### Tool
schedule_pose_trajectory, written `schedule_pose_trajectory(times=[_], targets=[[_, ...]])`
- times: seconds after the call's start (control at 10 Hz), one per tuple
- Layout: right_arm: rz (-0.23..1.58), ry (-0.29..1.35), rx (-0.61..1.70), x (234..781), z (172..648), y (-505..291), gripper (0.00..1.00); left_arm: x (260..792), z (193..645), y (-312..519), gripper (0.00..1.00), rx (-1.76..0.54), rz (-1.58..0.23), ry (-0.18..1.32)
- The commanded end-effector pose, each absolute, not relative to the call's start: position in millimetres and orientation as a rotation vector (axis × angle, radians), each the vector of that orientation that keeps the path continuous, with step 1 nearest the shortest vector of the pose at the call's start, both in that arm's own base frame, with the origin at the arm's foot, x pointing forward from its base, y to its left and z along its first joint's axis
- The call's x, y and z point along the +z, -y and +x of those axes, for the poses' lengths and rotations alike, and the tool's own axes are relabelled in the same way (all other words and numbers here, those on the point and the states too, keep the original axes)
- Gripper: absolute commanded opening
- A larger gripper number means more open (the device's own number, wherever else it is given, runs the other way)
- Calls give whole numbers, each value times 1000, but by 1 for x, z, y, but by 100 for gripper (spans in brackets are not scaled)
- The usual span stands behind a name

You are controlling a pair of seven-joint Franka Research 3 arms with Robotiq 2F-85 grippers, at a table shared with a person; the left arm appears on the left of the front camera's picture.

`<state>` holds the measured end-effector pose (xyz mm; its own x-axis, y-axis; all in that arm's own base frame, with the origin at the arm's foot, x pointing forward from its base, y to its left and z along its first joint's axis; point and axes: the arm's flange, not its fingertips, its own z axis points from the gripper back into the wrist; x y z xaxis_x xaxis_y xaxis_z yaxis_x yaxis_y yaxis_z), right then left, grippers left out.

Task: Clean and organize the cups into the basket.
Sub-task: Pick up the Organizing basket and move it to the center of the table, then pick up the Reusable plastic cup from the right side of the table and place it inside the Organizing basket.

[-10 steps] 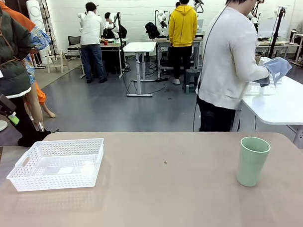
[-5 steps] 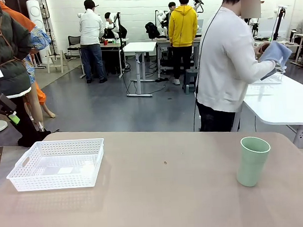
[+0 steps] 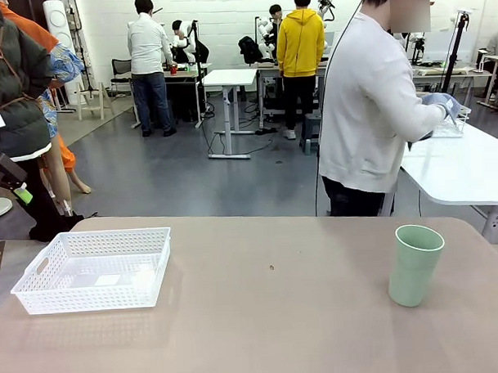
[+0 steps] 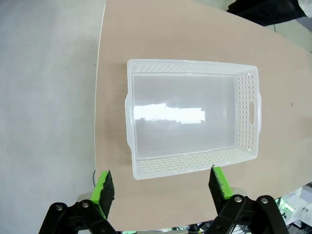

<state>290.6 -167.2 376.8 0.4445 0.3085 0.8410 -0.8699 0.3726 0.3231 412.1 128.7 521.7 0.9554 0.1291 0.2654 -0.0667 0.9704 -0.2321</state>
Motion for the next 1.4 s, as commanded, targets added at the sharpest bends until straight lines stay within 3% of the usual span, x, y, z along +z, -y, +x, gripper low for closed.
schedule_pose_trajectory(times=[0.0,0.2,0.5,1.3], targets=[[879,805,912,370,304,164,100,511,424,-133,100,81,-149,233],[907,877,915,363,325,169,100,490,440,-136,100,72,-61,146],[935,921,928,350,341,175,100,459,436,-128,100,35,-82,8],[924,846,971,316,354,148,100,424,468,-128,100,156,-51,141]])
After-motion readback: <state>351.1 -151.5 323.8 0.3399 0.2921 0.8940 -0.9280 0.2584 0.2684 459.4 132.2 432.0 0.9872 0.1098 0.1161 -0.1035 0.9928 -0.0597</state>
